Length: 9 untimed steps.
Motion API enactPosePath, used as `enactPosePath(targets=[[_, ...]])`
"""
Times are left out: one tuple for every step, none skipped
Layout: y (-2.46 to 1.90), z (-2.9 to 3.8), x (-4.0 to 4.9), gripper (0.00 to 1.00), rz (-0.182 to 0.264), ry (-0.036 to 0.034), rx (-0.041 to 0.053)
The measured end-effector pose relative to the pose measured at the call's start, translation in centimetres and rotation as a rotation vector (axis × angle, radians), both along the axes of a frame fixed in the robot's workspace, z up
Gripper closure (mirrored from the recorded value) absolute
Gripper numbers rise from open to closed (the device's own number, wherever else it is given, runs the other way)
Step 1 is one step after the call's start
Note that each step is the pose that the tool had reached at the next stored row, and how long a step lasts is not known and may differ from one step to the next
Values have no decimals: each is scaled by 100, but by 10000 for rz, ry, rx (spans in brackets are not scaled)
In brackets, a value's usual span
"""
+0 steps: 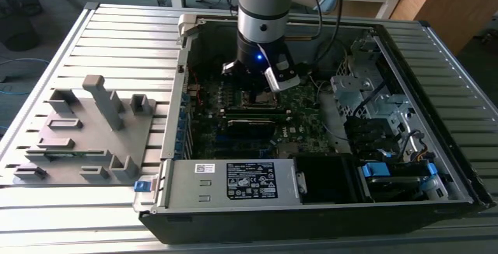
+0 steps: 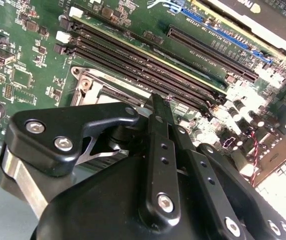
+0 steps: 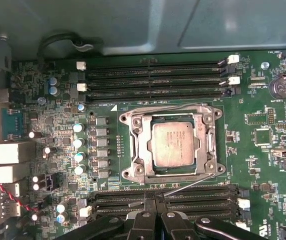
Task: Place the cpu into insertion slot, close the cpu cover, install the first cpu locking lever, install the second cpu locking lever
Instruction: 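Install the second cpu locking lever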
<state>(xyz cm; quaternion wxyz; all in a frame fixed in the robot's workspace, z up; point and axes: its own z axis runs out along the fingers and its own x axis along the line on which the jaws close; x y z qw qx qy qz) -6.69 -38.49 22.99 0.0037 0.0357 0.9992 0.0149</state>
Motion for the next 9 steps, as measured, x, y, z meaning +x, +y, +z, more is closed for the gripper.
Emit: enactPosePath(targets=[[0, -2, -4, 90, 1, 0, 0], [0, -3, -8, 90, 2, 0, 0], [0, -5, -13, 90, 3, 0, 0], [0, -7, -18, 90, 3, 0, 0], [0, -8, -22, 90, 4, 0, 0], [0, -9, -26, 90, 4, 0, 0], [0, -10, -30, 90, 6, 0, 0], [0, -11, -33, 90, 6, 0, 0], [0, -12, -37, 90, 7, 0, 0]])
